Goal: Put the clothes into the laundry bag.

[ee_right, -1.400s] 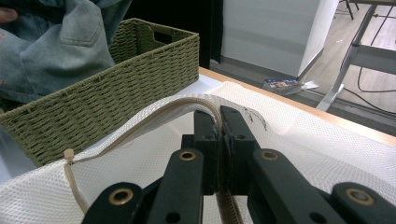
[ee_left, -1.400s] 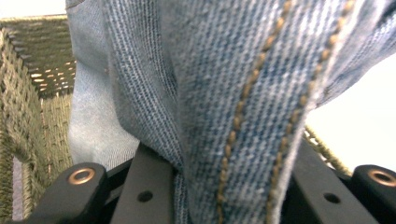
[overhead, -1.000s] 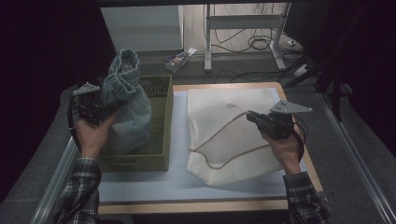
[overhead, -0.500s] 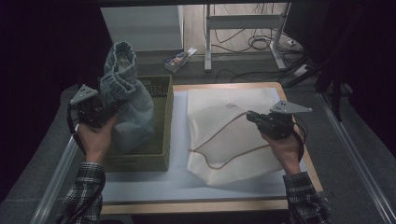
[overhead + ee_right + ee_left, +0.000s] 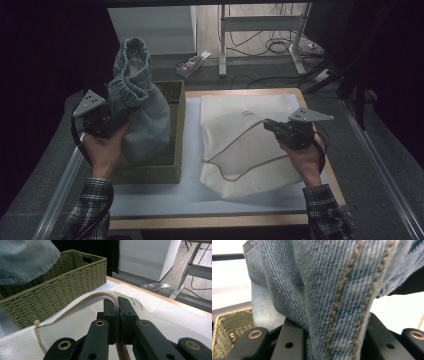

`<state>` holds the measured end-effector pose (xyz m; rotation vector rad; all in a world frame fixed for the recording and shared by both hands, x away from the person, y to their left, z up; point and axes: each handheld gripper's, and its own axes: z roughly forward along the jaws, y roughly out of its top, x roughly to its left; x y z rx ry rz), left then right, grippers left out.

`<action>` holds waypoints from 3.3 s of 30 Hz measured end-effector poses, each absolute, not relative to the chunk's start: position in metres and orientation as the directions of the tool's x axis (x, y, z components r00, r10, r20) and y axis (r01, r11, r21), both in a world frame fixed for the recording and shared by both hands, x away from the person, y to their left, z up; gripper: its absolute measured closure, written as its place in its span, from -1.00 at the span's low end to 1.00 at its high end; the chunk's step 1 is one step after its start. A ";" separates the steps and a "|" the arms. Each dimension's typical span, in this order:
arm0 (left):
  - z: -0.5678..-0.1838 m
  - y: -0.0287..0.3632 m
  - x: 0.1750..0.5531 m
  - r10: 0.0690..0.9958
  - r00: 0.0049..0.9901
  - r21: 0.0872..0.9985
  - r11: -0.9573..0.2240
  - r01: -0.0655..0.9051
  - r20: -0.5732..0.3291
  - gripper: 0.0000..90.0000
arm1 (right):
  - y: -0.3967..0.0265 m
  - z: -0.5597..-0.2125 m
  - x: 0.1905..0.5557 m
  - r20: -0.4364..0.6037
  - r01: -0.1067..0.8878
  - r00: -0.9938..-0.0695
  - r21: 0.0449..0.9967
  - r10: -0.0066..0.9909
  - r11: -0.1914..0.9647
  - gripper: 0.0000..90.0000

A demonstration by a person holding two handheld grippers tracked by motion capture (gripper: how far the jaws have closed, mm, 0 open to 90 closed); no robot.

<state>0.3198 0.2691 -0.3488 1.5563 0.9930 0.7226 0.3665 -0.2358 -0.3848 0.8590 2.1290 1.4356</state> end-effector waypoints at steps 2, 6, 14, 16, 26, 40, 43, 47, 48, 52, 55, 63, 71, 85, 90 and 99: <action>-0.346 0.265 0.318 0.882 0.469 0.978 -0.049 0.204 -0.053 0.58 | -0.236 -0.385 0.366 -0.011 0.252 -0.716 0.928 0.698 0.273 0.87; -0.341 0.258 0.315 0.868 0.493 0.983 -0.042 0.177 -0.052 0.58 | -0.236 -0.385 0.367 -0.011 0.252 -0.715 0.928 0.699 0.273 0.87; -0.326 0.239 0.306 0.839 0.542 0.992 -0.023 0.127 -0.050 0.58 | -0.236 -0.385 0.367 -0.009 0.254 -0.715 0.928 0.699 0.272 0.88; -0.323 0.234 0.304 0.830 0.556 0.992 -0.026 0.121 -0.046 0.57 | -0.236 -0.385 0.367 -0.009 0.255 -0.715 0.928 0.699 0.272 0.88; -0.313 0.203 0.291 0.767 0.641 0.995 -0.041 0.093 -0.029 0.57 | -0.236 -0.385 0.367 -0.011 0.252 -0.713 0.929 0.701 0.272 0.88; -0.323 0.152 0.284 0.658 0.752 0.995 -0.041 0.088 -0.039 0.57 | -0.238 -0.386 0.368 -0.003 0.258 -0.709 0.930 0.705 0.263 0.88; -0.328 0.144 0.283 0.640 0.767 0.995 -0.043 0.093 -0.044 0.57 | -0.238 -0.386 0.368 -0.004 0.257 -0.709 0.930 0.705 0.263 0.88; -0.336 0.134 0.280 0.615 0.786 0.994 -0.038 0.100 -0.056 0.57 | -0.238 -0.386 0.368 -0.003 0.258 -0.708 0.930 0.706 0.262 0.88; -0.338 0.132 0.279 0.608 0.791 0.994 -0.036 0.103 -0.060 0.57 | -0.238 -0.386 0.368 -0.003 0.258 -0.708 0.930 0.706 0.262 0.88; -0.346 0.123 0.277 0.583 0.809 0.993 -0.035 0.116 -0.074 0.57 | -0.238 -0.386 0.368 -0.003 0.259 -0.707 0.930 0.707 0.262 0.88; -0.353 0.116 0.277 0.565 0.820 0.991 -0.036 0.127 -0.085 0.57 | -0.238 -0.386 0.368 -0.002 0.259 -0.706 0.930 0.708 0.262 0.88; -0.373 0.097 0.273 0.532 0.841 0.987 -0.061 0.148 -0.094 0.56 | -0.238 -0.386 0.369 0.004 0.262 -0.707 0.931 0.707 0.256 0.88; -0.384 0.087 0.265 0.497 0.862 0.984 -0.077 0.162 -0.103 0.56 | -0.239 -0.387 0.370 0.010 0.269 -0.704 0.929 0.710 0.254 0.88; -0.407 0.066 0.258 0.432 0.895 0.972 -0.139 0.189 -0.112 0.55 | -0.238 -0.388 0.371 0.006 0.270 -0.703 0.927 0.711 0.259 0.89; -0.418 0.064 0.260 0.414 0.903 0.966 -0.161 0.201 -0.118 0.55 | -0.237 -0.388 0.371 0.013 0.277 -0.701 0.926 0.713 0.255 0.89; -0.439 0.063 0.262 0.394 0.909 0.947 -0.214 0.238 -0.140 0.55 | -0.235 -0.388 0.371 0.013 0.277 -0.698 0.927 0.716 0.254 0.90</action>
